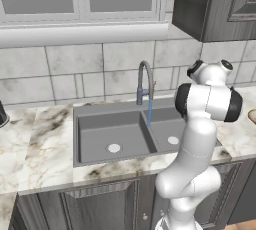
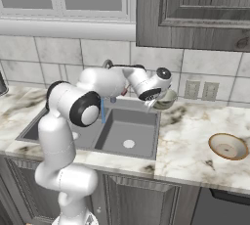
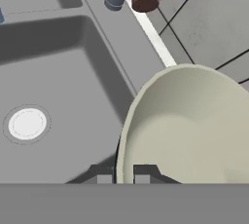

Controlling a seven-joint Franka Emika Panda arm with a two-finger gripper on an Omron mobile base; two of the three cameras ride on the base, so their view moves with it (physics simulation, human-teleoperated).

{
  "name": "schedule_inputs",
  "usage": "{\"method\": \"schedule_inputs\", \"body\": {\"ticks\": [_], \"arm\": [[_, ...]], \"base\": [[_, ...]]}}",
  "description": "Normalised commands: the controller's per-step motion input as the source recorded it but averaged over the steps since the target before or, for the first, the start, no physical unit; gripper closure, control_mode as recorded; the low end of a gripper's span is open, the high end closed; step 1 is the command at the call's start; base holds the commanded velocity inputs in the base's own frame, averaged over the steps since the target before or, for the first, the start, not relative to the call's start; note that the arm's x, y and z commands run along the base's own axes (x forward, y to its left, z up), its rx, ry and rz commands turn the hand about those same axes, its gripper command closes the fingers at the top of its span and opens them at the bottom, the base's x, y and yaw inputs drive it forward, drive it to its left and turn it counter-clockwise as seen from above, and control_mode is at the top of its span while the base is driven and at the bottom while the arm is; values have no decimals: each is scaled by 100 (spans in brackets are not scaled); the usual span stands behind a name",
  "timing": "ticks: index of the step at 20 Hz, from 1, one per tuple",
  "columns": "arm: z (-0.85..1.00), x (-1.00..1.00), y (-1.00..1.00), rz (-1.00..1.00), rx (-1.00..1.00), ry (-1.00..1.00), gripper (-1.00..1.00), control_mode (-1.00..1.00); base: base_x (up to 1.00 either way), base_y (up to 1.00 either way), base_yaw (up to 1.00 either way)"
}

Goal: Rinse each bowl for a few seconds and place them down in the sink or on the counter.

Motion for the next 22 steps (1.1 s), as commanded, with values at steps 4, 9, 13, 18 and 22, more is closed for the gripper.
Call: {"method": "schedule_inputs", "body": {"ticks": [4,9,13,18,22], "arm": [[-4,20,-18,0,-1,-1,100,-100],[-7,19,-19,0,0,-1,100,-100],[-16,23,-1,0,-2,-2,100,-100],[-14,22,-3,0,-3,-1,100,-100],[-12,22,-7,0,-3,0,100,-100]], "base": [[0,0,0],[0,0,0],[0,0,0],[0,0,0],[0,0,0]]}}
